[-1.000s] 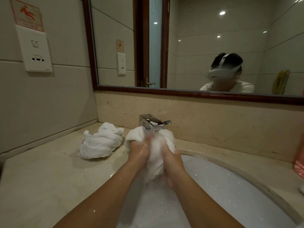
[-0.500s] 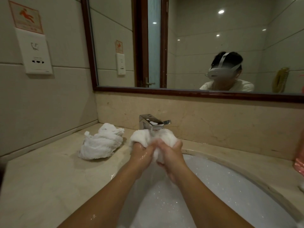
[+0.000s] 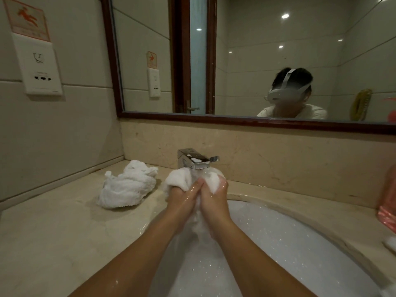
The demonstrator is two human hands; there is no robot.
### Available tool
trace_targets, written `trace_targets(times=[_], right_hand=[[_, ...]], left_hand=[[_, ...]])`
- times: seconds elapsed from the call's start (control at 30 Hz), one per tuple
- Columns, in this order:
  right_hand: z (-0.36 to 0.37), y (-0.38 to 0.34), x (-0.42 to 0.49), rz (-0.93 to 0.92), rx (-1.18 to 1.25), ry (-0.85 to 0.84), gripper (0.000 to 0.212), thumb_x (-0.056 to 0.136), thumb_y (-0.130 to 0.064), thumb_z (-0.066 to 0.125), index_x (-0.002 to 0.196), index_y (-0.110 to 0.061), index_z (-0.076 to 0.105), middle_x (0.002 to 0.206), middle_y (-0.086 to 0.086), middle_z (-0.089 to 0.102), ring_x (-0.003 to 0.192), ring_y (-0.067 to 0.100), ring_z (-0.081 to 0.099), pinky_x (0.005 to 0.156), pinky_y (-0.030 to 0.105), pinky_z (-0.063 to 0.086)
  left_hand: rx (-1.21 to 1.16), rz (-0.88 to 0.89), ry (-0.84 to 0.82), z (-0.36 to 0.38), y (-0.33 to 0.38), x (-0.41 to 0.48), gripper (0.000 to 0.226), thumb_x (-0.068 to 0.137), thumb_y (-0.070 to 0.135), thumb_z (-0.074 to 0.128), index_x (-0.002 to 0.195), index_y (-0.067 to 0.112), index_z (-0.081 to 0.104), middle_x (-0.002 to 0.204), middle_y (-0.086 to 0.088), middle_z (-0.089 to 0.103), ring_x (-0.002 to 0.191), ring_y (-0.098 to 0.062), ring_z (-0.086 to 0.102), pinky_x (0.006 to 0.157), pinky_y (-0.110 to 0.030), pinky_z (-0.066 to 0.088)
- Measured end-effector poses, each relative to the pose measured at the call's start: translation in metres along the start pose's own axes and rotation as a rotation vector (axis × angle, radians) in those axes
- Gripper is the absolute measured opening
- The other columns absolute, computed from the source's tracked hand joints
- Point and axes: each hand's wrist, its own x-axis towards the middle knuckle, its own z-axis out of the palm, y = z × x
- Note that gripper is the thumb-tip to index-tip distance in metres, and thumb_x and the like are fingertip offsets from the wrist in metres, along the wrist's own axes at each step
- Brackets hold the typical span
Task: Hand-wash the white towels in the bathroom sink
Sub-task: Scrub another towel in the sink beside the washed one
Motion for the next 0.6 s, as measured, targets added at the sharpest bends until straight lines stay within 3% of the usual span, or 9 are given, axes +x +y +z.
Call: trace_targets(times=[0.07, 0.1, 0.2, 0.33, 0.4, 0.5, 0.6], right_hand=[[-0.004, 0.003, 0.002, 0.006, -0.037, 0.041, 0.055, 0.103, -0.045, 0.064, 0.143, -0.033, 0.028, 0.122, 0.001, 0.06, 0.097, 0.016, 0.064, 0.077, 0.031, 0.056], [-0.005, 0.004, 0.003, 0.022, -0.054, 0.079, 0.057, 0.101, -0.046, 0.067, 0.139, -0.029, 0.028, 0.117, 0.002, 0.061, 0.095, 0.017, 0.065, 0.074, 0.031, 0.056], [-0.006, 0.009, 0.008, 0.12, -0.04, 0.177, 0.066, 0.093, -0.047, 0.076, 0.137, -0.011, 0.042, 0.119, 0.01, 0.067, 0.103, 0.032, 0.07, 0.09, 0.045, 0.061], [-0.011, 0.004, 0.01, 0.214, 0.079, 0.169, 0.065, 0.089, -0.033, 0.081, 0.137, -0.014, 0.042, 0.122, 0.016, 0.064, 0.105, 0.037, 0.068, 0.092, 0.049, 0.06], [-0.015, 0.003, 0.013, 0.223, 0.115, 0.177, 0.07, 0.085, -0.032, 0.084, 0.142, -0.01, 0.05, 0.12, 0.016, 0.068, 0.1, 0.036, 0.071, 0.085, 0.047, 0.062], [-0.017, 0.001, 0.013, 0.203, 0.202, 0.162, 0.065, 0.084, -0.037, 0.086, 0.136, -0.006, 0.061, 0.112, 0.015, 0.074, 0.093, 0.034, 0.074, 0.072, 0.038, 0.06], [-0.016, 0.002, 0.011, 0.218, 0.261, 0.163, 0.084, 0.077, -0.049, 0.088, 0.143, -0.008, 0.055, 0.127, 0.018, 0.07, 0.106, 0.037, 0.072, 0.086, 0.051, 0.063]], left_hand=[[0.024, -0.04, 0.009, 0.001, -0.002, 0.0, 0.073, 0.072, 0.066, 0.078, 0.128, 0.021, 0.066, 0.112, -0.003, 0.078, 0.103, -0.024, 0.075, 0.094, -0.05, 0.061], [0.042, -0.056, 0.036, 0.002, -0.002, 0.0, 0.067, 0.074, 0.064, 0.078, 0.123, 0.02, 0.067, 0.107, -0.004, 0.078, 0.098, -0.025, 0.076, 0.092, -0.051, 0.062], [0.101, -0.069, 0.153, 0.004, 0.0, 0.002, 0.028, 0.095, 0.043, 0.072, 0.101, 0.016, 0.066, 0.09, -0.01, 0.074, 0.086, -0.028, 0.074, 0.084, -0.043, 0.062], [0.144, -0.064, 0.182, 0.002, -0.002, 0.007, 0.025, 0.1, 0.04, 0.067, 0.092, 0.017, 0.063, 0.093, -0.011, 0.073, 0.086, -0.026, 0.072, 0.085, -0.042, 0.06], [0.111, -0.073, 0.153, -0.001, -0.002, 0.006, 0.024, 0.099, 0.046, 0.067, 0.097, 0.022, 0.061, 0.094, -0.004, 0.072, 0.086, -0.02, 0.071, 0.083, -0.036, 0.058], [0.017, -0.122, 0.122, -0.003, -0.003, 0.005, 0.042, 0.095, 0.058, 0.067, 0.112, 0.019, 0.065, 0.102, -0.006, 0.076, 0.094, -0.025, 0.075, 0.092, -0.043, 0.061], [0.008, -0.186, 0.095, -0.006, -0.001, 0.005, 0.076, 0.086, 0.078, 0.06, 0.133, 0.018, 0.063, 0.116, -0.008, 0.075, 0.104, -0.029, 0.073, 0.099, -0.048, 0.058]])
